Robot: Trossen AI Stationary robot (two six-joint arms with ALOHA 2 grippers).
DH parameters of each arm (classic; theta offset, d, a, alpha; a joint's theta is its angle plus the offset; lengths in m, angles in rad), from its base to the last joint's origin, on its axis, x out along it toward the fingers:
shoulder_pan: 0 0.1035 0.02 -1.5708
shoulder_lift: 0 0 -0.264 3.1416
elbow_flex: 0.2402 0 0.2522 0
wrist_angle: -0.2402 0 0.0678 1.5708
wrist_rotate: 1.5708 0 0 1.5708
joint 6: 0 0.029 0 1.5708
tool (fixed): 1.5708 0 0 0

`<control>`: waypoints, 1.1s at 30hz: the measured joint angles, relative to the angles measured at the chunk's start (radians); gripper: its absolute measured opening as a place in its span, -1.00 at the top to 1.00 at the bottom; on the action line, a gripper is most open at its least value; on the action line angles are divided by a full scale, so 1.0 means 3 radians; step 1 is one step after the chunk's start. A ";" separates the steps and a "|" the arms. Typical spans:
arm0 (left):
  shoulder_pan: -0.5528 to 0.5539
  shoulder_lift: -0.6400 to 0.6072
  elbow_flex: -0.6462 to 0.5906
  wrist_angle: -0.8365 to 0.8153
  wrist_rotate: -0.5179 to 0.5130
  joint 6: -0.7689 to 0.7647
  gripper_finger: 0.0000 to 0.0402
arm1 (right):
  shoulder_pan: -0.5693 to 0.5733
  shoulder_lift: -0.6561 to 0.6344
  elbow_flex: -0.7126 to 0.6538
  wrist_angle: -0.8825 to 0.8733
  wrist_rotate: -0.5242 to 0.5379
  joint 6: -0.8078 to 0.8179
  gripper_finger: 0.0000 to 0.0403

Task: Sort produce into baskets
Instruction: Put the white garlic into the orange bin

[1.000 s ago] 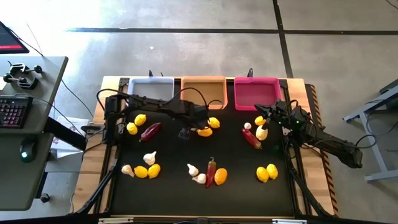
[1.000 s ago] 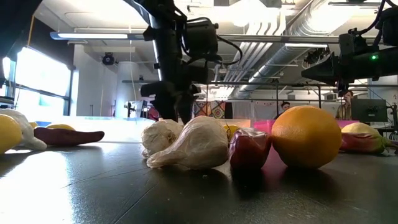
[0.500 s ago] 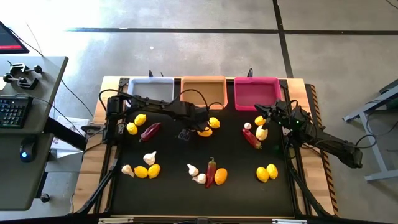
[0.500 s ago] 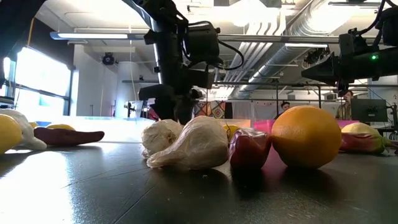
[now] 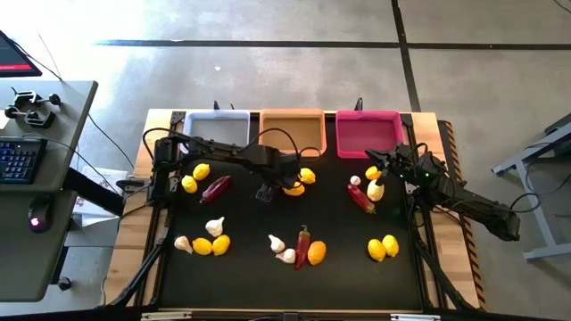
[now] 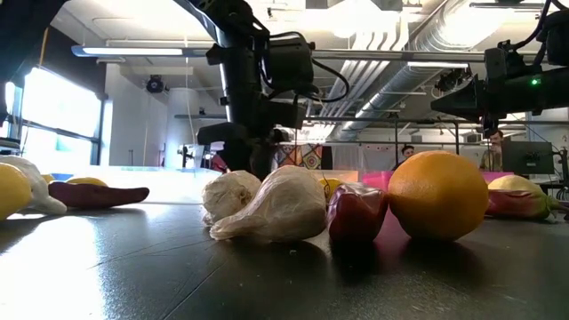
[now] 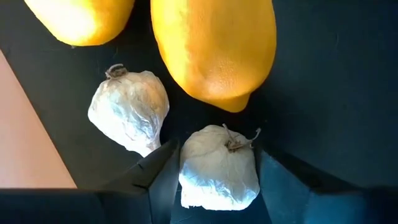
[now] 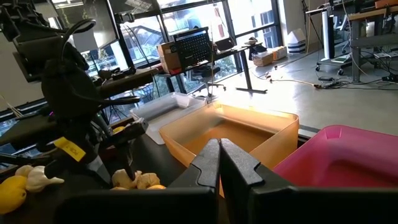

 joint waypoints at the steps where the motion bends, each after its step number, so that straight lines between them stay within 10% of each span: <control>1: 0.0000 0.0000 0.0000 -0.0001 0.0000 0.0000 0.14 | 0.0000 0.0000 0.0001 0.0000 0.0000 0.0000 1.00; 24: 0.0031 -0.0243 0.0358 -0.0627 -0.0229 -0.0144 0.24 | -0.0001 0.0004 0.0000 0.0000 -0.0001 0.0000 1.00; 33: 0.0572 -0.0287 0.0828 -0.0398 -0.0374 -0.0215 0.24 | 0.0000 0.0004 0.0000 0.0000 -0.0003 0.0000 1.00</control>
